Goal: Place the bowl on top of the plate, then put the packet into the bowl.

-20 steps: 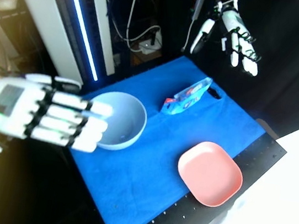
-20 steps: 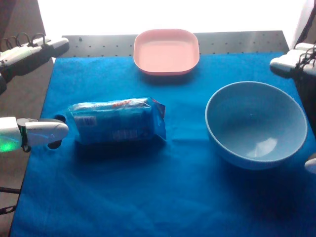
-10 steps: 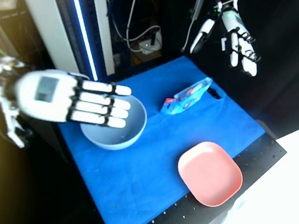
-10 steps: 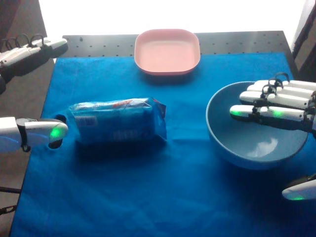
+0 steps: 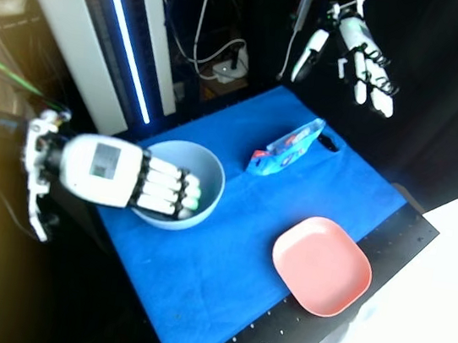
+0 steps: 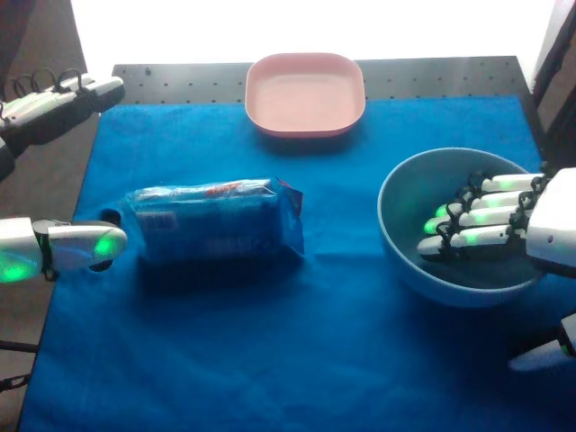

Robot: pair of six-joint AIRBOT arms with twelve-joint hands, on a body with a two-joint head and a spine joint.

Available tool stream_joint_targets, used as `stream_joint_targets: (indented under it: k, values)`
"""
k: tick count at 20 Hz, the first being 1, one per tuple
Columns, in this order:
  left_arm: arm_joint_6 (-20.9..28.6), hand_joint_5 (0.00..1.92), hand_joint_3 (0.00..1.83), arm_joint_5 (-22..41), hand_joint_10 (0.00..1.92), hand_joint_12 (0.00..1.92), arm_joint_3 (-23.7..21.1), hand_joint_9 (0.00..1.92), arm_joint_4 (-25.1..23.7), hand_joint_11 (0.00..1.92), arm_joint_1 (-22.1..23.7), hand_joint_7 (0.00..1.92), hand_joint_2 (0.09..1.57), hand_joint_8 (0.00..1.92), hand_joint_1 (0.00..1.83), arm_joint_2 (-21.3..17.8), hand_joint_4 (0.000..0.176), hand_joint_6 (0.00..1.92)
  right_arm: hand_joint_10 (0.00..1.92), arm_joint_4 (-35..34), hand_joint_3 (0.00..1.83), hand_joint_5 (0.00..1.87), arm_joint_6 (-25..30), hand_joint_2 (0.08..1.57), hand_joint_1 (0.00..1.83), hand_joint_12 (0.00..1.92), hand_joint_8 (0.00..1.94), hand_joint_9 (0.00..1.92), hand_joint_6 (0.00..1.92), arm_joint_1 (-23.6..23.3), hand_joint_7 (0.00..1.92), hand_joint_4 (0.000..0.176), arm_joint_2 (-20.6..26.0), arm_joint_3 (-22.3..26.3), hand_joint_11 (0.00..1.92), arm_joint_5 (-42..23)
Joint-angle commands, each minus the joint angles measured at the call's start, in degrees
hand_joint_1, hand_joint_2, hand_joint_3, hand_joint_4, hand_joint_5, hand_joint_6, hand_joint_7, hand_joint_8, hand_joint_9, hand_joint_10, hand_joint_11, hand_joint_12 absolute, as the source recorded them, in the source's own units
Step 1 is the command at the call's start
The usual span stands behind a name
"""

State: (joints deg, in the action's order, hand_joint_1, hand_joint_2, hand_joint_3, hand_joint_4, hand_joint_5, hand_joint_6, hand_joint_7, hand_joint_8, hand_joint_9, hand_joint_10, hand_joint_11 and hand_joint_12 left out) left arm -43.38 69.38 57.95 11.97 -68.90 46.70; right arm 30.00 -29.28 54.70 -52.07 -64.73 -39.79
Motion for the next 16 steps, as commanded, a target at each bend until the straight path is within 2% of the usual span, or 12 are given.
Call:
stream_joint_targets:
  k: [1,3,5,7,8,9,10,12,13,14,15,16]
  values:
    - [0.4,0.13,0.0,7.1,0.0,0.18,0.1,0.06,0.6,0.0,0.4,0.06,0.95,0.0,0.56,0.2,0.111,0.0,0.0,-1.5,0.0,0.45,0.2,1.02,0.74,0.79,0.0,0.36,0.0,-1.1,0.38,0.0,-0.2,-0.3,0.03,-4.7]
    - [0.5,0.12,0.0,7.1,0.0,0.14,0.1,0.05,0.6,0.0,0.4,0.05,0.96,0.0,0.57,0.3,0.114,0.0,0.02,0.0,0.01,0.62,0.2,1.11,0.8,0.84,0.01,0.53,0.01,-2.3,0.57,0.0,-1.1,-0.8,0.11,-3.2]
    - [0.6,0.13,0.0,7.2,0.0,0.14,0.2,0.05,0.6,0.0,0.4,0.06,0.96,0.0,0.56,0.5,0.122,0.01,0.02,1.0,0.01,0.68,0.2,1.18,0.74,0.85,0.01,0.58,0.02,-3.1,0.63,0.0,-1.7,-1.1,0.14,-2.6]
    - [0.6,0.13,0.0,7.2,0.0,0.14,0.2,0.05,0.6,0.0,0.4,0.05,0.97,0.0,0.54,0.5,0.119,0.0,0.02,1.3,0.0,0.81,0.2,1.32,0.57,0.93,0.01,0.7,0.02,-3.5,0.75,0.0,-2.2,-1.4,0.2,-2.5]
    - [0.6,0.14,0.0,7.3,0.01,0.13,0.2,0.06,0.6,0.0,0.4,0.06,0.96,0.0,0.55,0.6,0.118,0.0,0.03,1.4,0.0,0.91,0.2,1.4,0.39,1.03,0.02,0.79,0.04,-3.7,0.85,0.0,-2.3,-1.5,0.27,-2.5]
    - [0.6,0.14,0.0,7.3,0.0,0.11,0.2,0.05,0.7,0.0,0.4,0.06,0.97,0.0,0.55,0.7,0.105,0.0,0.06,1.5,0.0,1.08,0.2,1.48,0.22,1.1,0.03,0.97,0.08,-3.9,1.03,0.0,-2.4,-1.5,0.47,-2.5]
    - [0.7,0.14,0.0,7.3,0.0,0.11,0.2,0.05,0.7,0.0,0.4,0.06,0.97,0.0,0.55,0.7,0.105,0.0,0.06,1.5,0.0,1.08,0.2,1.48,0.22,1.1,0.03,0.97,0.08,-4.0,1.03,0.0,-2.4,-1.5,0.47,-2.5]
    - [0.8,0.14,0.0,7.3,0.0,0.12,0.2,0.06,0.8,0.0,0.2,0.07,0.98,0.0,0.54,0.9,0.095,0.0,0.05,1.6,0.0,1.23,0.2,1.49,0.1,1.12,0.02,1.13,0.24,-4.2,1.25,0.0,-2.5,-1.5,0.57,-2.5]
    - [0.8,0.15,0.0,7.3,0.0,0.15,0.3,0.07,0.8,0.0,0.2,0.08,0.98,0.0,0.54,0.9,0.09,0.0,0.05,1.6,0.01,1.22,0.2,1.48,0.07,1.11,0.01,1.2,0.46,-4.3,1.34,0.0,-2.5,-1.5,0.62,-2.5]
    - [0.9,0.15,0.0,7.4,0.0,0.14,0.3,0.08,0.8,0.0,0.1,0.08,0.98,0.0,0.55,1.0,0.108,0.0,0.71,1.8,0.0,1.15,0.2,1.45,0.09,1.39,0.67,1.37,1.38,-4.4,1.46,0.0,-2.5,-1.5,0.91,-2.5]
    - [1.0,0.15,0.0,7.4,0.0,0.14,0.4,0.08,0.9,0.0,0.1,0.08,0.98,0.0,0.55,1.0,0.108,0.0,0.71,1.8,0.0,1.15,0.2,1.45,0.09,1.39,0.67,1.37,1.38,-4.6,1.46,0.0,-2.5,-1.5,0.91,-2.5]
    - [1.0,0.15,0.0,7.5,0.0,0.11,0.4,0.07,0.9,0.0,0.0,0.08,0.98,0.0,0.57,1.1,0.111,0.0,1.29,1.8,0.0,1.13,0.2,1.44,0.1,1.65,1.27,1.44,1.66,-4.9,1.44,0.0,-2.5,-1.5,1.14,-2.5]
